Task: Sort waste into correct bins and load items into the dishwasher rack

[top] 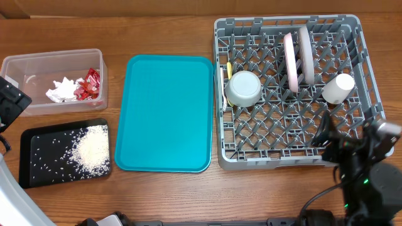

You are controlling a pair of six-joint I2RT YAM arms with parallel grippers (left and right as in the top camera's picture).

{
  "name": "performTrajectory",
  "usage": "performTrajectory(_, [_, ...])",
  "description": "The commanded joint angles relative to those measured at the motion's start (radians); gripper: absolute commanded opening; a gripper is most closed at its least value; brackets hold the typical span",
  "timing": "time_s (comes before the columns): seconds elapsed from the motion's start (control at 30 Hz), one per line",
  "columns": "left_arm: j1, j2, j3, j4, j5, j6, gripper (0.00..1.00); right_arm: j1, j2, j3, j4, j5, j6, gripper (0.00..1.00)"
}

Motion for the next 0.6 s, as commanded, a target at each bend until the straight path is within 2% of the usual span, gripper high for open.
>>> performTrajectory(0.0, [0.004,0.0,0.013,0.002,-0.003,-0.008,1.0,-0.005,-0.129,-0.175,0.097,-0.019,0.005,1.0])
performTrajectory(0.2, [0.004,0.0,0.013,0.002,-0.003,-0.008,1.0,-0.005,-0.251,-0.459,0.37,-0.019,0.004,1.0])
performTrajectory(0.33, [0.004,0.0,0.013,0.002,-0.003,-0.008,1.0,-0.005,-0.377,-0.562,0.408,-0.018,0.004,1.0])
performTrajectory(0.5, [0.004,0.0,0.013,0.002,-0.003,-0.008,1.0,-0.006,-0.375,-0.623,0.442,-0.018,0.004,1.0])
performTrajectory(0.57, [0.004,0.0,0.013,0.002,-0.003,-0.008,1.0,-0.006,-0.375,-0.697,0.539,-0.018,0.004,1.0])
